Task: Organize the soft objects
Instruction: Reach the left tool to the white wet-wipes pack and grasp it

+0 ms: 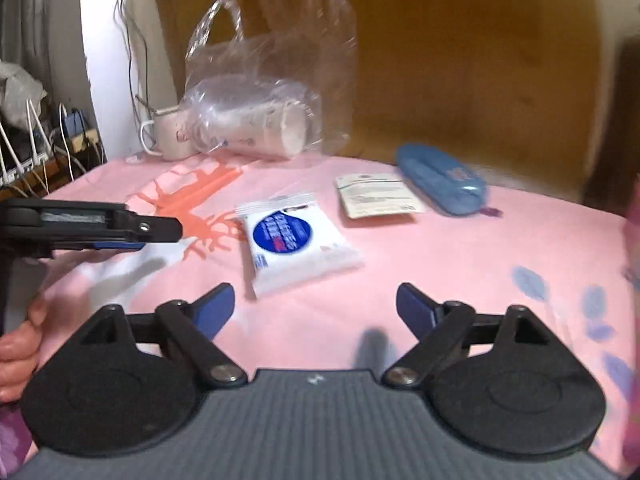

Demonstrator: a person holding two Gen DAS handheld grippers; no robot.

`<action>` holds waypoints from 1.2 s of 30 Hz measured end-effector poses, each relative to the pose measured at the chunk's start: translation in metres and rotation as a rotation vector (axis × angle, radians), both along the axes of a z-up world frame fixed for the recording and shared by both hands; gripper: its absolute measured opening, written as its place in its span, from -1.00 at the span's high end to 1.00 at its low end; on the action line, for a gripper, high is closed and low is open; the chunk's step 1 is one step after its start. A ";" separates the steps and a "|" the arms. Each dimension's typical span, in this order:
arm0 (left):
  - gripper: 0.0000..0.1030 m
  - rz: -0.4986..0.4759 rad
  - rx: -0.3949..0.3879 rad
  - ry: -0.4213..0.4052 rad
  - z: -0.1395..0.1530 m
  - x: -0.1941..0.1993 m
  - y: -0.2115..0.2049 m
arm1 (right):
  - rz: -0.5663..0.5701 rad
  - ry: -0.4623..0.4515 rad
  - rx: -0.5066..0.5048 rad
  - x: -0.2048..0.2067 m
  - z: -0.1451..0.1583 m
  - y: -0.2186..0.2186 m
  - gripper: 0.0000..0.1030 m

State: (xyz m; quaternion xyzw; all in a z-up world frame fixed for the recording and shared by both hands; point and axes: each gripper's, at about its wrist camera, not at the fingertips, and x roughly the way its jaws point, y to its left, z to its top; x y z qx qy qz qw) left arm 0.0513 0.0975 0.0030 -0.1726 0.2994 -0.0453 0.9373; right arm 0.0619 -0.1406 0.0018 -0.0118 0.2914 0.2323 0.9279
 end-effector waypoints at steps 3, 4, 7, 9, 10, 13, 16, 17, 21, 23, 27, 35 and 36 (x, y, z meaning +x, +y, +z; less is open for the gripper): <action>-0.32 0.014 -0.020 0.012 -0.002 0.003 0.007 | 0.018 0.043 -0.012 0.028 -0.004 0.014 -0.84; -0.32 0.013 -0.019 0.012 -0.001 0.003 0.008 | 0.022 0.057 -0.017 0.036 -0.006 0.018 -0.84; -0.36 0.005 -0.016 0.014 -0.001 0.001 0.007 | 0.050 0.086 -0.041 0.048 -0.009 0.029 -0.90; -0.37 0.003 -0.018 0.017 -0.001 0.003 0.006 | 0.054 0.075 -0.078 0.047 -0.010 0.035 -0.79; -0.38 0.003 -0.021 0.018 -0.001 0.003 0.007 | 0.062 0.055 -0.088 0.043 -0.008 0.038 -0.54; -0.39 0.001 -0.028 0.019 -0.002 0.003 0.006 | 0.069 0.036 -0.083 0.036 -0.008 0.038 -0.44; -0.44 0.001 -0.022 0.016 -0.002 0.002 0.005 | 0.055 0.057 -0.083 0.032 -0.008 0.035 -0.42; -0.44 0.000 -0.016 0.015 -0.002 0.002 0.004 | 0.054 0.059 -0.082 0.029 -0.008 0.033 -0.42; -0.45 -0.003 0.017 0.012 -0.002 0.004 -0.002 | 0.050 0.061 -0.085 -0.001 -0.007 0.020 -0.43; -0.46 -0.012 0.025 0.010 -0.003 0.006 -0.002 | 0.034 0.061 -0.090 -0.024 -0.007 0.009 -0.43; -0.47 -0.030 0.041 0.005 -0.003 0.005 -0.006 | -0.030 0.065 -0.086 -0.074 -0.005 -0.024 -0.44; -0.45 -0.225 0.127 0.052 0.004 -0.015 -0.066 | -0.303 0.005 -0.070 -0.166 -0.012 -0.082 -0.48; -0.45 -0.298 0.106 0.068 0.007 -0.024 -0.083 | -0.310 -0.006 -0.070 -0.172 -0.013 -0.084 -0.49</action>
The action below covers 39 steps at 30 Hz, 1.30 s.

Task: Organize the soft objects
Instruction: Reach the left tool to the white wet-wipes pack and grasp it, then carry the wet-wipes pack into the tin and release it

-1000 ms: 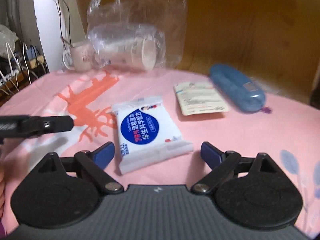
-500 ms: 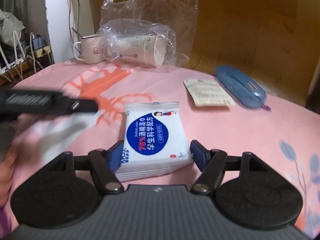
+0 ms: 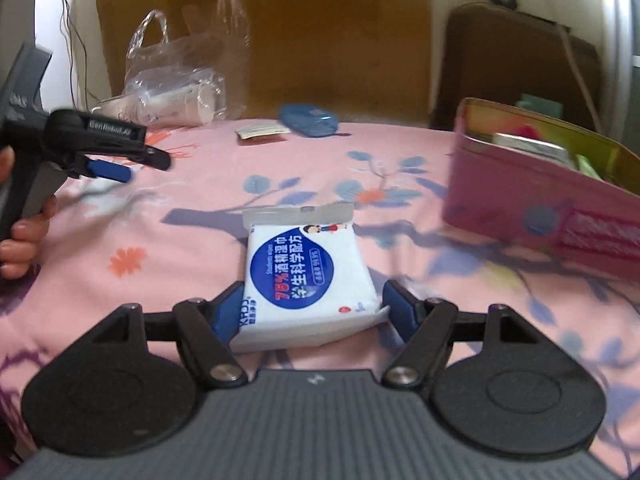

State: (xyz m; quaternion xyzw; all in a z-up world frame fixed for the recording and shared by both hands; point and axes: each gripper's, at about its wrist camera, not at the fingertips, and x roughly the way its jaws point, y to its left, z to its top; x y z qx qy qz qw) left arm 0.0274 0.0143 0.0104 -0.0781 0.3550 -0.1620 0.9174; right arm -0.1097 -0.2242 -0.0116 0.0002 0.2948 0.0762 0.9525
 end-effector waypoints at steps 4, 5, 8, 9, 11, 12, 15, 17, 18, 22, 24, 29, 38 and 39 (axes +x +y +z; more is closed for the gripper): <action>-0.46 -0.263 -0.029 0.120 0.004 -0.033 -0.066 | -0.007 -0.023 0.031 -0.009 -0.005 -0.006 -0.52; -0.52 -0.299 -0.029 0.155 0.002 -0.038 -0.079 | -0.006 -0.027 0.044 -0.010 -0.005 -0.007 -0.50; -0.40 -0.349 -0.017 0.165 0.002 -0.055 -0.104 | -0.001 -0.037 0.154 -0.016 -0.006 -0.025 -0.42; 0.00 -0.378 -0.043 0.182 0.001 -0.057 -0.110 | -0.002 -0.039 0.215 -0.017 -0.006 -0.032 -0.40; 0.22 -0.432 -0.105 0.231 0.000 -0.057 -0.121 | -0.010 -0.042 0.318 -0.017 -0.006 -0.047 -0.39; 0.22 -0.431 -0.100 0.224 0.003 -0.058 -0.128 | -0.028 -0.061 0.322 -0.018 -0.005 -0.049 -0.38; 0.21 -0.482 -0.098 0.169 0.026 -0.056 -0.153 | -0.074 -0.165 0.267 -0.023 0.013 -0.059 -0.38; 0.21 -0.527 -0.096 0.109 0.048 -0.054 -0.175 | -0.107 -0.251 0.211 -0.025 0.031 -0.071 -0.39; 0.20 -0.548 -0.092 0.080 0.059 -0.052 -0.188 | -0.127 -0.286 0.189 -0.023 0.039 -0.079 -0.39; 0.19 -0.607 -0.078 -0.022 0.088 -0.035 -0.248 | -0.213 -0.353 0.123 -0.003 0.063 -0.118 -0.40; 0.15 -0.613 -0.062 -0.034 0.087 -0.018 -0.277 | -0.241 -0.335 0.104 0.015 0.064 -0.137 -0.40; -0.37 -0.526 0.046 0.003 0.058 0.022 -0.323 | -0.316 -0.194 -0.006 0.079 0.045 -0.168 -0.53; -0.51 -0.428 0.064 -0.149 0.075 0.013 -0.266 | -0.419 -0.325 -0.081 0.058 0.045 -0.162 -0.76; -0.51 -0.423 0.057 -0.155 0.076 0.011 -0.254 | -0.400 -0.345 -0.062 0.051 0.048 -0.155 -0.75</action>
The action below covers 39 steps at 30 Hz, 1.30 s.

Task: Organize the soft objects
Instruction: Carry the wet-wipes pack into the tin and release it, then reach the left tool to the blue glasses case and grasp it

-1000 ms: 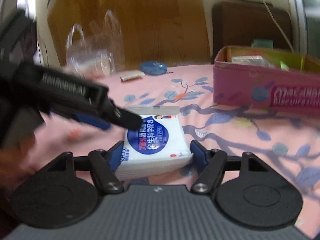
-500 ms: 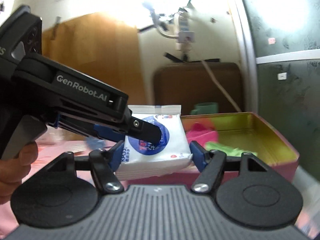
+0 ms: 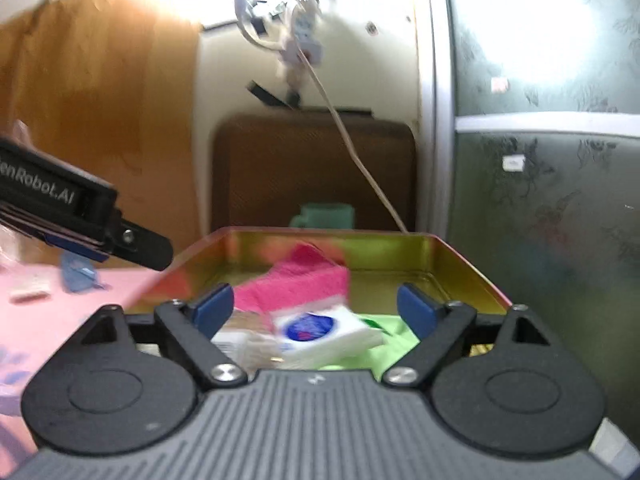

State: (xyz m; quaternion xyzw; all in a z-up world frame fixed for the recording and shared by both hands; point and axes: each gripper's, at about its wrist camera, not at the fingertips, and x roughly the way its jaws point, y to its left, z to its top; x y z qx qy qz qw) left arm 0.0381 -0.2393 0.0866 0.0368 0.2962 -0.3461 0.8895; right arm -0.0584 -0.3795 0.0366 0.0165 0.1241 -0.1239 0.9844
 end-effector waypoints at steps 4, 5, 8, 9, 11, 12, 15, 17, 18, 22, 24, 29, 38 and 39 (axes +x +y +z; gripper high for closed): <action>-0.51 0.081 0.009 0.003 -0.007 -0.001 0.066 | 0.126 -0.046 0.028 -0.007 0.016 0.034 -0.73; -0.51 0.116 0.024 0.002 -0.011 0.003 0.084 | 0.173 -0.043 0.035 -0.005 0.018 0.047 -0.73; -0.53 0.263 0.105 -0.008 -0.029 0.013 0.136 | 0.316 0.010 0.058 0.014 0.020 0.084 -0.72; -0.53 0.325 0.135 -0.005 -0.037 0.020 0.157 | 0.355 0.032 0.061 0.022 0.018 0.097 -0.72; -0.53 0.443 0.193 0.003 -0.052 0.033 0.192 | 0.423 0.089 0.059 0.043 0.010 0.125 -0.71; -0.53 0.490 0.212 0.015 -0.058 0.040 0.206 | 0.450 0.118 0.057 0.053 0.007 0.138 -0.71; -0.55 0.588 0.201 0.075 -0.078 0.055 0.238 | 0.493 0.187 0.089 0.106 -0.003 0.164 -0.72; -0.58 0.590 0.183 0.053 -0.079 0.053 0.242 | 0.498 0.193 0.060 0.146 -0.005 0.177 -0.72; -0.58 0.582 0.171 0.049 -0.079 0.052 0.243 | 0.492 0.199 0.025 0.165 -0.007 0.184 -0.73; -0.62 0.578 0.090 0.067 -0.077 0.054 0.252 | 0.439 0.249 0.009 0.244 -0.014 0.201 -0.73; -0.64 0.574 0.064 0.074 -0.077 0.053 0.256 | 0.451 0.297 0.038 0.273 -0.019 0.205 -0.73; -0.72 0.552 0.061 0.081 -0.078 0.055 0.254 | 0.449 0.427 -0.011 0.309 -0.037 0.217 -0.31; -0.80 0.532 0.004 0.096 -0.079 0.056 0.262 | 0.429 0.430 0.085 0.208 -0.027 0.187 -0.11; -0.80 0.528 -0.004 0.097 -0.079 0.055 0.263 | 0.438 0.427 0.106 0.183 -0.025 0.180 -0.11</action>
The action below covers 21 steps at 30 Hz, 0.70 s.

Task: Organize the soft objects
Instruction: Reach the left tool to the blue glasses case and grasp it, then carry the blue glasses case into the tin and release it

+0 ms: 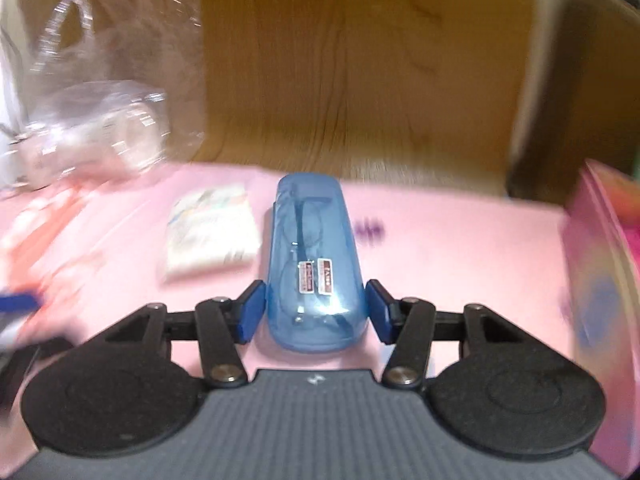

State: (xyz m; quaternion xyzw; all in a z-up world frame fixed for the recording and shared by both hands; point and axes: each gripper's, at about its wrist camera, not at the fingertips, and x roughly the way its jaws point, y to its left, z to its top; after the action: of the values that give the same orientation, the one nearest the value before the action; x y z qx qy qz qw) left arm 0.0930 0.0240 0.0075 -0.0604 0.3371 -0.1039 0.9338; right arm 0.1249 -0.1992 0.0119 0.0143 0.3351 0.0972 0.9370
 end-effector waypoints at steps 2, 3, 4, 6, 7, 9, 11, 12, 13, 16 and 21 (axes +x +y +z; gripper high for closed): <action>-0.80 -0.020 -0.016 -0.006 0.001 -0.003 0.000 | 0.007 -0.001 0.040 -0.051 0.001 -0.013 -0.11; -0.80 -0.038 -0.019 -0.007 0.001 -0.004 -0.001 | 0.013 -0.005 0.055 -0.077 0.002 -0.019 -0.11; -0.80 -0.066 -0.016 -0.005 0.001 -0.006 -0.004 | 0.017 -0.011 0.077 -0.099 0.001 -0.025 -0.11; -0.80 -0.109 0.002 0.011 0.002 -0.012 -0.013 | 0.005 -0.016 0.134 -0.142 -0.003 -0.039 -0.11; -0.79 -0.134 -0.007 0.033 0.003 -0.018 -0.019 | -0.009 -0.028 0.160 -0.164 -0.004 -0.048 -0.11; -0.79 -0.216 -0.066 0.081 0.009 -0.034 -0.033 | -0.038 -0.027 0.238 -0.192 -0.007 -0.063 -0.11; -0.80 -0.312 -0.151 0.153 0.015 -0.051 -0.051 | -0.065 -0.018 0.338 -0.211 -0.016 -0.077 -0.11; -0.81 -0.348 -0.190 0.188 0.017 -0.058 -0.061 | -0.073 -0.021 0.380 -0.220 -0.019 -0.082 -0.11; -0.81 -0.381 -0.225 0.225 0.017 -0.063 -0.071 | -0.078 -0.020 0.425 -0.223 -0.023 -0.084 -0.11; -0.51 -0.417 -0.240 0.276 0.016 -0.075 -0.105 | -0.081 -0.030 0.530 -0.233 -0.032 -0.088 -0.11; -0.10 -0.479 -0.224 0.252 0.030 -0.085 -0.141 | -0.106 -0.124 0.500 -0.240 -0.024 -0.089 -0.10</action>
State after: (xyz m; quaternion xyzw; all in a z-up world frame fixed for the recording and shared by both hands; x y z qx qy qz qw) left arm 0.0078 -0.1166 0.0377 -0.0941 0.4415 -0.3497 0.8209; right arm -0.1155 -0.2878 -0.0119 0.2570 0.2414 0.1286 0.9269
